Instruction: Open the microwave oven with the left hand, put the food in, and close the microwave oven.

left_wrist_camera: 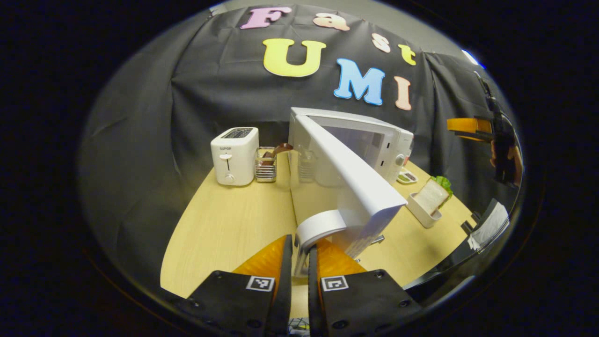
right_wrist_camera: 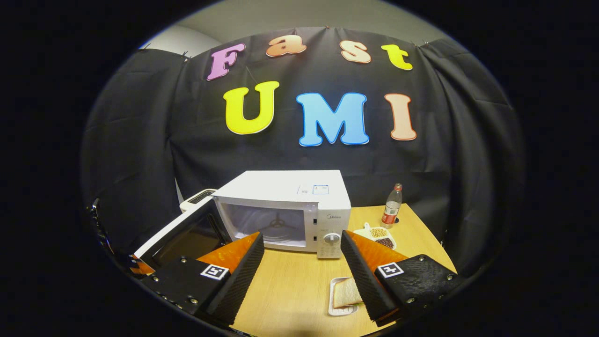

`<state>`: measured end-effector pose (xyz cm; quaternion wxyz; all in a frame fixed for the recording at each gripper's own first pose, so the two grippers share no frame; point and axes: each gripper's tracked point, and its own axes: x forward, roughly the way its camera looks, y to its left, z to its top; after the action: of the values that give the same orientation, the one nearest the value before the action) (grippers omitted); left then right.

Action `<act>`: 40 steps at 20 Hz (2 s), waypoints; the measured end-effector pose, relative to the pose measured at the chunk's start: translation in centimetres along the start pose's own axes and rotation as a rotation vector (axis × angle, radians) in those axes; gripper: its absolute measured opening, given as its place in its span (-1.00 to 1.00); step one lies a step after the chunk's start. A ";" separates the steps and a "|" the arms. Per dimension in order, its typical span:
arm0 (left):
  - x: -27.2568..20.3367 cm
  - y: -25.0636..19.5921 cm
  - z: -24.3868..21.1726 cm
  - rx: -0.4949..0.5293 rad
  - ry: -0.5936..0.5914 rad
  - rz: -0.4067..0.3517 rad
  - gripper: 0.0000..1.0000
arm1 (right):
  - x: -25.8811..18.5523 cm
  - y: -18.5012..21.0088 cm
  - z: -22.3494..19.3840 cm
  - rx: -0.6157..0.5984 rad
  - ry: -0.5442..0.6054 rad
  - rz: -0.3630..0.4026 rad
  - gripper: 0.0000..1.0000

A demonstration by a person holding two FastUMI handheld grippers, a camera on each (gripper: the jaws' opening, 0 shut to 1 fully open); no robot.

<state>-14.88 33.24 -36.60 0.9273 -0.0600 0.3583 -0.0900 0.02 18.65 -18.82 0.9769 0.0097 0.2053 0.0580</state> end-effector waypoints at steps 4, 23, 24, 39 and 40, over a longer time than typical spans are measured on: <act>-0.9 1.2 -0.8 -0.032 -0.015 0.040 0.21 | 0.4 -3.4 -2.3 0.056 0.089 -0.037 0.99; -8.9 -14.0 26.5 0.053 -0.549 0.206 0.91 | 5.1 -15.0 -17.7 0.275 0.531 -0.018 0.96; -8.0 -15.8 27.4 0.055 -0.560 0.188 0.89 | 5.4 -15.0 -18.3 0.289 0.552 -0.004 0.95; -5.2 -23.6 28.3 0.071 -0.507 0.226 0.94 | 6.7 -12.7 -20.5 0.455 0.746 0.187 -0.35; -5.0 -23.7 28.4 0.073 -0.511 0.217 0.94 | 6.5 -12.6 -20.1 0.469 0.740 0.190 -0.34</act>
<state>-2.31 12.51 -8.27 0.9933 -0.0085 0.1139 0.0151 -0.80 6.79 -40.32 0.7994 0.2286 0.5467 0.0990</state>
